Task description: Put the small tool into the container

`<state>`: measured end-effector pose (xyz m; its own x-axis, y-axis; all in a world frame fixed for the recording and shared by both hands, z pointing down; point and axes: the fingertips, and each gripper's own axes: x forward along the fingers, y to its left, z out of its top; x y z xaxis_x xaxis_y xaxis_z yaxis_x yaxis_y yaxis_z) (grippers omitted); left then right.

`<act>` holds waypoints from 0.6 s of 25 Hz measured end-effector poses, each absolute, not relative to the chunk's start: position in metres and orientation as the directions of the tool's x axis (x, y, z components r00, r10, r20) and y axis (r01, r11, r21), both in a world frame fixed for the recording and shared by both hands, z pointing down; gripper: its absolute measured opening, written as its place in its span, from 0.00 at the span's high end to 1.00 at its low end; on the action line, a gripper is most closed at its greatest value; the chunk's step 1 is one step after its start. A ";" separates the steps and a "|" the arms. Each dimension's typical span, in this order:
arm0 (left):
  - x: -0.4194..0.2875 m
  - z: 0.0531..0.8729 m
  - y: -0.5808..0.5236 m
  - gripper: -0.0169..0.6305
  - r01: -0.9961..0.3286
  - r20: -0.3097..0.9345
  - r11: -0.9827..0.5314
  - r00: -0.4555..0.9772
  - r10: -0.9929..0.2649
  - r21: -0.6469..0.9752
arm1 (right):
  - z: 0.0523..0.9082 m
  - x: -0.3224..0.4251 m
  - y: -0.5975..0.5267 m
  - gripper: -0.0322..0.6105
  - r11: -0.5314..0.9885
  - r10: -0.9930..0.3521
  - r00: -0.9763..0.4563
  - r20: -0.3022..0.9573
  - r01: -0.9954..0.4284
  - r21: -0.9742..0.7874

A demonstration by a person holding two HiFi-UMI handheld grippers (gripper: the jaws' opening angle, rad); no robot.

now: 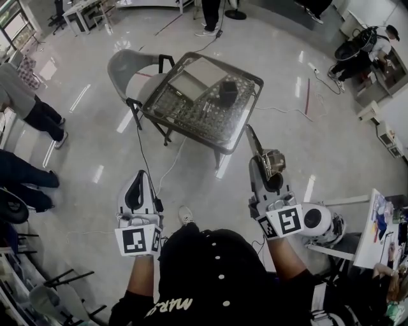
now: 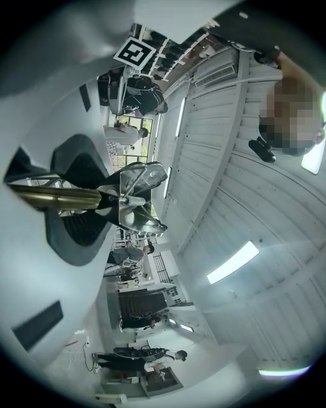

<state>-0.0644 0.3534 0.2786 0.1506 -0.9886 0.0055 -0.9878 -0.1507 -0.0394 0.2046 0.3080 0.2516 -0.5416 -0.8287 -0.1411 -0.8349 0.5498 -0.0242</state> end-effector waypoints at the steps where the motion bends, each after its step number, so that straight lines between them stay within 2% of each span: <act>1: -0.069 0.278 0.348 0.93 -0.987 0.003 -0.153 0.153 -0.988 -0.039 | 0.251 0.200 0.303 0.81 0.548 -0.830 -0.540 -0.141 -0.836 -0.024; 15: -0.140 0.277 0.292 0.93 -0.984 -0.039 -0.180 0.180 -0.983 -0.013 | 0.251 0.138 0.238 0.81 0.507 -0.856 -0.500 -0.130 -0.861 -0.026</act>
